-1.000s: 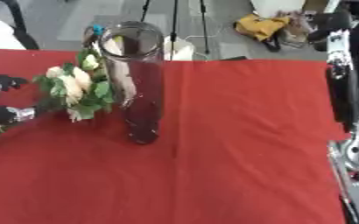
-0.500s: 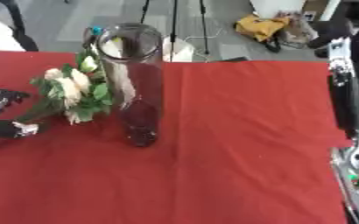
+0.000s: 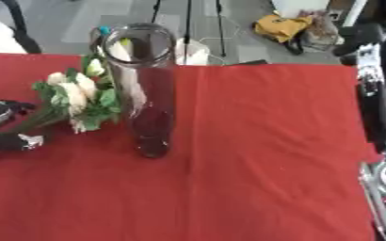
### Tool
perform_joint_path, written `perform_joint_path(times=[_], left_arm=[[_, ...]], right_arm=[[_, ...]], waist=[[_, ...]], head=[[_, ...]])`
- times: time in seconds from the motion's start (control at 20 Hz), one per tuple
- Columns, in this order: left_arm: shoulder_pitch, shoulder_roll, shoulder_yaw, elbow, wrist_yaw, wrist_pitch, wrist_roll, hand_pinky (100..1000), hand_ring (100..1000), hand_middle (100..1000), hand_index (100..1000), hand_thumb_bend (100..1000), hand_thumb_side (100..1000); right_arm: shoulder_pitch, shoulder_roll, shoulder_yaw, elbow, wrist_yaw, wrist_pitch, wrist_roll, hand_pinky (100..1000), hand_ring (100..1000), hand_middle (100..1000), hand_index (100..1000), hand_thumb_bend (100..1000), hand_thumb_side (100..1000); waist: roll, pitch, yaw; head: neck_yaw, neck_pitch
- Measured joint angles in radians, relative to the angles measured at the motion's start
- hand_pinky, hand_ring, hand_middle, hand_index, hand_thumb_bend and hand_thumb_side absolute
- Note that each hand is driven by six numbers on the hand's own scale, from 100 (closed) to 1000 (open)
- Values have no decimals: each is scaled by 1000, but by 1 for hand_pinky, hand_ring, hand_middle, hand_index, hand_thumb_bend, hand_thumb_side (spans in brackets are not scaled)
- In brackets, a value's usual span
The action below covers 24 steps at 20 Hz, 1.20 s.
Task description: Arrange flowers into the vase.
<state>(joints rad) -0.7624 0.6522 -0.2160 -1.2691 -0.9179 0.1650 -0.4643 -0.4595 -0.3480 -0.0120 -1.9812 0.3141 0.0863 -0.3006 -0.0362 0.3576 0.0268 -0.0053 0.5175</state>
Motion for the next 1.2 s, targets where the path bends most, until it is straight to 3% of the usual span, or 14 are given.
perform_joint_path(times=[0.85, 1.05, 1.2], left_arm=[[-32, -21, 6, 62, -35, -13, 91, 457, 564, 666, 844, 312, 719], [-35, -24, 8, 65, -34, -12, 96, 341, 441, 566, 775, 246, 671], [-37, -29, 8, 64, -31, -9, 99, 305, 404, 532, 746, 209, 657]], right_arm=[[1, 0, 0, 0, -8, 2, 2, 680, 792, 522, 719, 100, 1000], [1, 0, 0, 0, -9, 3, 2, 681, 793, 521, 718, 100, 1000], [2, 0, 0, 0, -9, 4, 3, 681, 793, 521, 718, 100, 1000]], waist=[[0, 13, -14], [0, 16, -14], [-1, 17, -14]], head=[[13, -13], [13, -17], [14, -17]])
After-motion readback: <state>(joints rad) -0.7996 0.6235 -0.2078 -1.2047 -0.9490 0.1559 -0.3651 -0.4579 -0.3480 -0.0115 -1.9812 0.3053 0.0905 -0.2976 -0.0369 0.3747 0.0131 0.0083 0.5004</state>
